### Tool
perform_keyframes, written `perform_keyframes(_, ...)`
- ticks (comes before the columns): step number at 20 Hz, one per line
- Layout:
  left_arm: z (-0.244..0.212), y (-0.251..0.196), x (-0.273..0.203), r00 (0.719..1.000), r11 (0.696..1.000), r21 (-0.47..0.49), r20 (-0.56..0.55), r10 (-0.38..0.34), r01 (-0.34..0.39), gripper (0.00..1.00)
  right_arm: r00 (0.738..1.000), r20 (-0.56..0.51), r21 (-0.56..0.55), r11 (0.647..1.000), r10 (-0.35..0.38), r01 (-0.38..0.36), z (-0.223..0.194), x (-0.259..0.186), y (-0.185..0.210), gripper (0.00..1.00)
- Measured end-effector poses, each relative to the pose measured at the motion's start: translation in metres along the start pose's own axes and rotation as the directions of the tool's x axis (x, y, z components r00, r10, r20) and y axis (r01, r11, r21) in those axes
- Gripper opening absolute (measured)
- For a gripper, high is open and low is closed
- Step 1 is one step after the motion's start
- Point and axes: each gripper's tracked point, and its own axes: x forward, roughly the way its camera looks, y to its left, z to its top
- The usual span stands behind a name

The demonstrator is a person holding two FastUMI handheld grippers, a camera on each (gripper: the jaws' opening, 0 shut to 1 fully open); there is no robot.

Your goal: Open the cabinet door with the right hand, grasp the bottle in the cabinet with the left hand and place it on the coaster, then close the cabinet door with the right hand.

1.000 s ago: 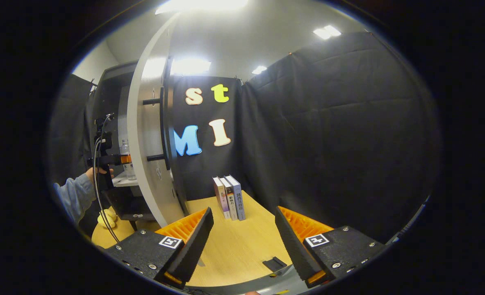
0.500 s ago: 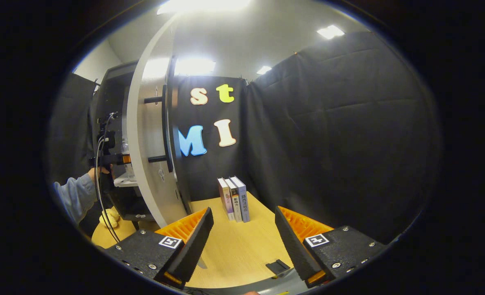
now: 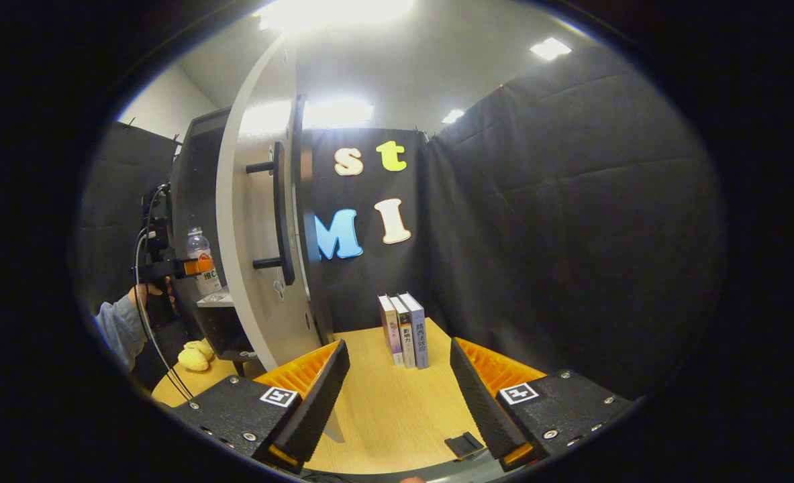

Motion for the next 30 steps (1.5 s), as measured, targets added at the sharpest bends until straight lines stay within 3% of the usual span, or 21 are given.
perform_keyframes(13,-0.043,0.026,-0.101,0.994,0.994,0.021,0.015,0.104,-0.104,0.74,0.995,0.01,-0.034,0.995,0.098,-0.097,-0.001,0.012,0.005,0.94)
perform_keyframes(23,-0.122,0.04,-0.174,0.989,0.99,0.018,-0.035,0.144,-0.143,0.74,0.994,0.026,-0.069,0.992,0.105,-0.103,0.004,0.019,-0.001,0.93)
perform_keyframes(30,-0.206,0.035,-0.206,0.986,0.992,-0.013,-0.112,0.125,-0.127,0.74,0.994,0.011,-0.065,0.992,0.112,-0.111,0.003,0.02,0.004,0.93)
